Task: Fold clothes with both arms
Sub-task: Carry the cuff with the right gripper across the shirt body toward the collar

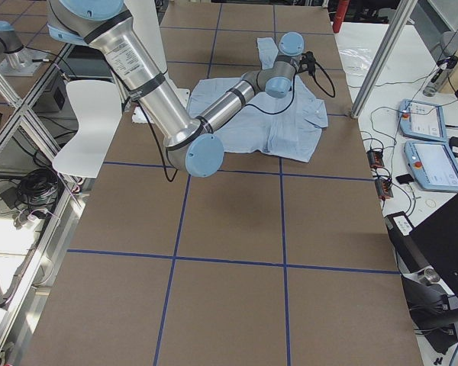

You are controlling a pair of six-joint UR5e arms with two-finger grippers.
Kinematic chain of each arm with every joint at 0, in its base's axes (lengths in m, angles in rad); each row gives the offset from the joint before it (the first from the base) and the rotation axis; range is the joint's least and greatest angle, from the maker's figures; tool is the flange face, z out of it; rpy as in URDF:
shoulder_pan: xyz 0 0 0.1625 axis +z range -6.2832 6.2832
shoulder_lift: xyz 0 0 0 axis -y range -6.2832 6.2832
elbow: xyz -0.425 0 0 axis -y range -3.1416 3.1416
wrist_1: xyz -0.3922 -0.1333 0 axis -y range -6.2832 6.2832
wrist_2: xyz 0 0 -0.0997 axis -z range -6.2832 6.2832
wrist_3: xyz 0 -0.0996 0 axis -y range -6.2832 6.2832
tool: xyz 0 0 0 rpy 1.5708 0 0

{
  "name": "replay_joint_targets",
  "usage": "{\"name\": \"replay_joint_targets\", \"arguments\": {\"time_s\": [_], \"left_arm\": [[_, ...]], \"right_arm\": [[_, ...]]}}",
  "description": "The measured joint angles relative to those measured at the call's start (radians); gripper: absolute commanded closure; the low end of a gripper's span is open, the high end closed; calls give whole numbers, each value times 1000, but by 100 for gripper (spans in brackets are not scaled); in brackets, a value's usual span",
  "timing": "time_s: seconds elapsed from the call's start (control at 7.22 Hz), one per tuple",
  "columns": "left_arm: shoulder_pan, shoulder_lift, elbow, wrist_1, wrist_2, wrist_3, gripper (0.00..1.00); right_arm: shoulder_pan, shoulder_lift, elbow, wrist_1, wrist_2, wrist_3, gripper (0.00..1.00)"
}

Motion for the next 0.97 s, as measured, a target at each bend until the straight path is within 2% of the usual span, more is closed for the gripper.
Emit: {"name": "replay_joint_targets", "arguments": {"time_s": [0.42,0.69,0.83,0.97], "left_arm": [[1,-2,11,0,2,0,2],[1,-4,16,0,3,2,2],[1,-4,17,0,3,2,2],[1,-6,18,0,3,2,2]], "right_arm": [[-140,182,-188,3,-172,-8,100],[-203,283,-336,4,-229,-17,100],[-223,345,-444,5,-241,-34,69],[-242,389,-526,6,-262,-52,1]]}}
